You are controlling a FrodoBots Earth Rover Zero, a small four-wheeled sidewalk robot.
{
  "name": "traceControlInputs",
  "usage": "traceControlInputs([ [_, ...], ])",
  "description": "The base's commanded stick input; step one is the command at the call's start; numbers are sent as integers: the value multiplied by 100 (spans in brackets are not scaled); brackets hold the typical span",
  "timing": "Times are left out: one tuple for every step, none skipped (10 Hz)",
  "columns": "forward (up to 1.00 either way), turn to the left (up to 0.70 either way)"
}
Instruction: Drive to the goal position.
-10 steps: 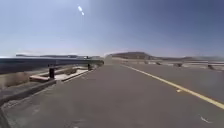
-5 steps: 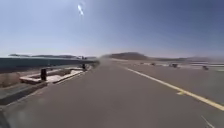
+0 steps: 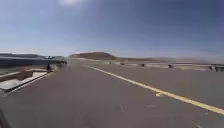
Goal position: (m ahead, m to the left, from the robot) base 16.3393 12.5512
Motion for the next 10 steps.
traceControlInputs([
  [70,0],
  [70,0],
  [70,27],
  [70,27],
  [70,0],
  [70,0],
  [70,0],
  [70,0],
  [70,0],
  [70,27],
])
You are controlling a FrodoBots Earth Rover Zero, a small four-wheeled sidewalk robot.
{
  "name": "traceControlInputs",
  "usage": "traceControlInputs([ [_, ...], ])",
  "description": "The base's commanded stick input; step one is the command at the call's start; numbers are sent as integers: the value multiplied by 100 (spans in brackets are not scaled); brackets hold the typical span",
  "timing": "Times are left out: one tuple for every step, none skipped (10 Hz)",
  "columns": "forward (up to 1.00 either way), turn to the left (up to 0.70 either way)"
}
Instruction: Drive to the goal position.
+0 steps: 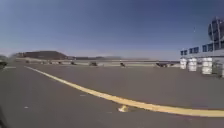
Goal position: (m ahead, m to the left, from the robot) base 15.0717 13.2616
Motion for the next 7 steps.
traceControlInputs([
  [70,27],
  [70,27],
  [70,15],
  [70,4],
  [70,0],
  [70,0],
  [70,6],
])
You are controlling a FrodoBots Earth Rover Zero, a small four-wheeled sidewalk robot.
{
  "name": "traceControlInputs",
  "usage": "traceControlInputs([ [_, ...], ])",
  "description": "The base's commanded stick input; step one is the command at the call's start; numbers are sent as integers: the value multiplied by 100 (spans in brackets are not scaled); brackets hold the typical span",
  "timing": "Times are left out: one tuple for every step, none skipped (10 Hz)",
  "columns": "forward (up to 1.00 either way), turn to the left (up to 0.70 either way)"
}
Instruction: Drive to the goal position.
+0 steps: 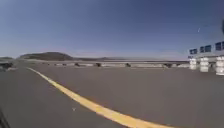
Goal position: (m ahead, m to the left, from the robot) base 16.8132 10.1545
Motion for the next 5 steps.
traceControlInputs([
  [70,18],
  [70,27],
  [70,27],
  [70,25],
  [70,14],
])
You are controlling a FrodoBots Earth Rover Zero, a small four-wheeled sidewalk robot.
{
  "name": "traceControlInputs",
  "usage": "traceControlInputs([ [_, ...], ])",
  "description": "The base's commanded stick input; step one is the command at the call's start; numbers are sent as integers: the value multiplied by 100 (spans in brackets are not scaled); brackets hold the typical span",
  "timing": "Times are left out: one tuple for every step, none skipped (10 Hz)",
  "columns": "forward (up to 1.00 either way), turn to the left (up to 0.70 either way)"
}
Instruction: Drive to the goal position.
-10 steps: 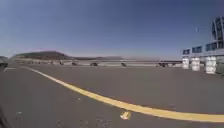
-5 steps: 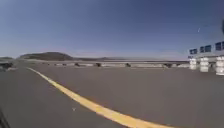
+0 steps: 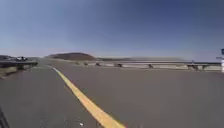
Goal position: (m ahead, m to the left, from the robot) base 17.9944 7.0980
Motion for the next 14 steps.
traceControlInputs([
  [70,3],
  [70,0],
  [70,0],
  [70,0],
  [70,0],
  [70,0],
  [70,0],
  [70,0],
  [70,0],
  [70,0],
  [70,0],
  [70,0],
  [70,0],
  [70,-27],
])
